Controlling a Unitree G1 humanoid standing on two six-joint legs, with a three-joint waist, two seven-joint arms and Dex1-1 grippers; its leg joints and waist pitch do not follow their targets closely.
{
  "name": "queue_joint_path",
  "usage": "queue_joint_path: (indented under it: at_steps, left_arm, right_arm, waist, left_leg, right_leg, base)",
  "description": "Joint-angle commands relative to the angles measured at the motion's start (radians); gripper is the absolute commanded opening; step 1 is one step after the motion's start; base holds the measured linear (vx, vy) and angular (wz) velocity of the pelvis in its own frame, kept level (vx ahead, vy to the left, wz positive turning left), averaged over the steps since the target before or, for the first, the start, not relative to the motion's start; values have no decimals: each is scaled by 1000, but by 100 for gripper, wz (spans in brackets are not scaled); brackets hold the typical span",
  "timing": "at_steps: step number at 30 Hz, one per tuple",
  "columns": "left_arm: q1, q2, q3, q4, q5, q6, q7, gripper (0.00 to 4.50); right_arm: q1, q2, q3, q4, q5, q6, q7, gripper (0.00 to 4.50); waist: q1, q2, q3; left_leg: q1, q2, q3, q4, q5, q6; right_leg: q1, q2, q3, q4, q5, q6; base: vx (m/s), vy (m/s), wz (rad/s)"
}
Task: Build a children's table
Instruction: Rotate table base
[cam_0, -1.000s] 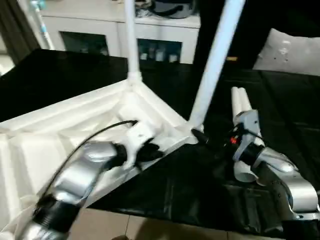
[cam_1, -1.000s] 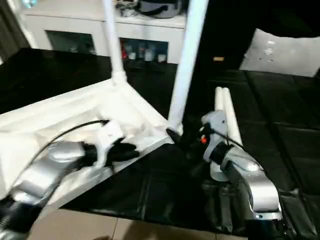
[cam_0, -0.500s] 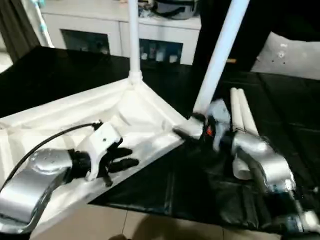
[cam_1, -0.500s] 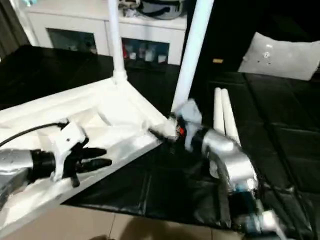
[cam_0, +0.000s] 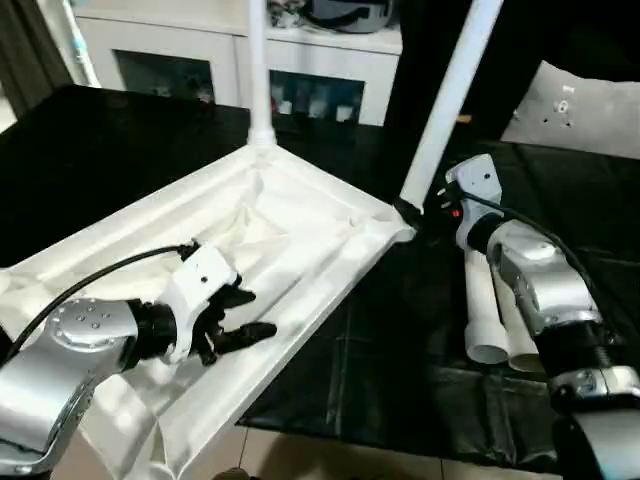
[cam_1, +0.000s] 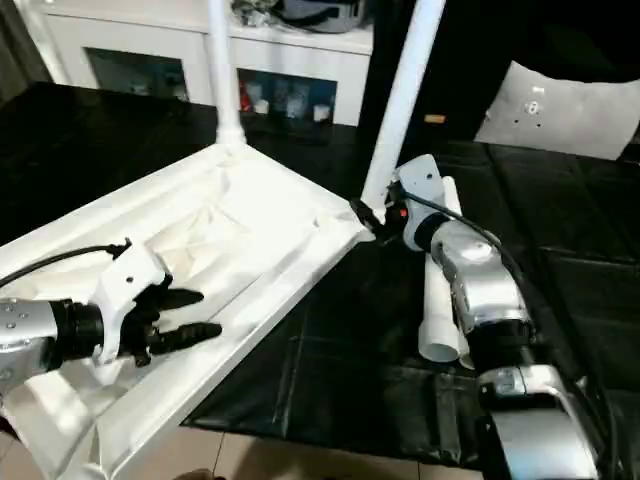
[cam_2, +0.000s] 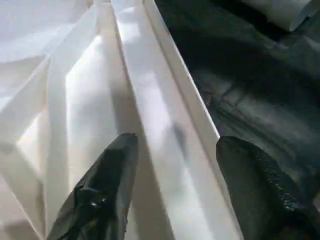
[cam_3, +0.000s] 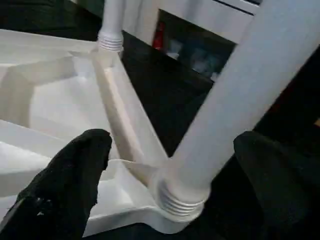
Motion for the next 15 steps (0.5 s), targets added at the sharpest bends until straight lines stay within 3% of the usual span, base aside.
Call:
queue_joint_path:
  at_steps: [1,3,6,7,9,11,12,13,15]
  left_arm:
    - [-17,-7,15,4,15,-1,30,319]
    - [-30,-4,19,17,28,4,63,325]
    - [-40,4,26,34,44,15,94,359]
    - [-40,5,27,35,45,16,96,359]
    - [-58,23,44,64,73,44,137,359]
    - [-62,37,46,73,84,53,145,359]
    - [-66,75,42,96,107,52,155,359]
    - [-66,87,39,102,114,49,157,359]
    - [-63,108,30,119,122,51,155,359]
  right_arm:
    - [51,8,23,-80,20,21,49,450]
    - [111,9,57,-164,35,39,90,450]
    - [174,-7,90,-263,50,96,126,450]
    - [178,-8,92,-269,52,100,128,450]
    - [252,-38,129,-397,55,200,143,450]
    - [271,-44,134,-432,52,229,137,450]
    - [302,-50,143,-488,30,280,123,450]
    - [310,-52,146,-502,22,294,118,450]
    - [322,-49,152,-518,-7,319,91,450]
  waist:
    - [0,7,-62]
    - [2,8,-59]
    - [0,11,-58]
    - [0,13,-53]
    - [0,15,-52]
    - [-4,20,-44]
    - [-2,27,-43]
    - [-4,19,-43]
    - [-4,22,-42]
  left_leg:
    - [6,52,-19,-70,-174,30]
    - [7,54,-19,-71,-154,46]
    - [9,55,-19,-72,-167,43]
    - [10,55,-20,-75,-194,40]
    - [15,57,-23,-78,-227,26]
    - [19,54,-25,-82,-288,11]
    - [21,53,-27,-82,-303,7]
    - [21,51,-27,-82,-319,2]
    - [24,52,-30,-82,-325,-1]
  right_leg:
    - [50,-85,67,-65,-258,-161]
    - [50,-84,68,-63,-225,-166]
    - [49,-83,67,-68,-257,-167]
    - [47,-83,66,-73,-296,-157]
    - [45,-82,65,-78,-347,-140]
    - [40,-81,65,-87,-423,-117]
    - [38,-82,64,-93,-449,-106]
    - [37,-83,63,-95,-481,-90]
    - [33,-85,63,-100,-512,-80]
  base:
    - [0,0,0]
    - [0,0,0]
    - [0,0,0]
    - [0,0,0]
    - [0,0,0]
    - [0,0,0]
    - [0,0,0]
    - [0,0,0]
    - [0,0,0]
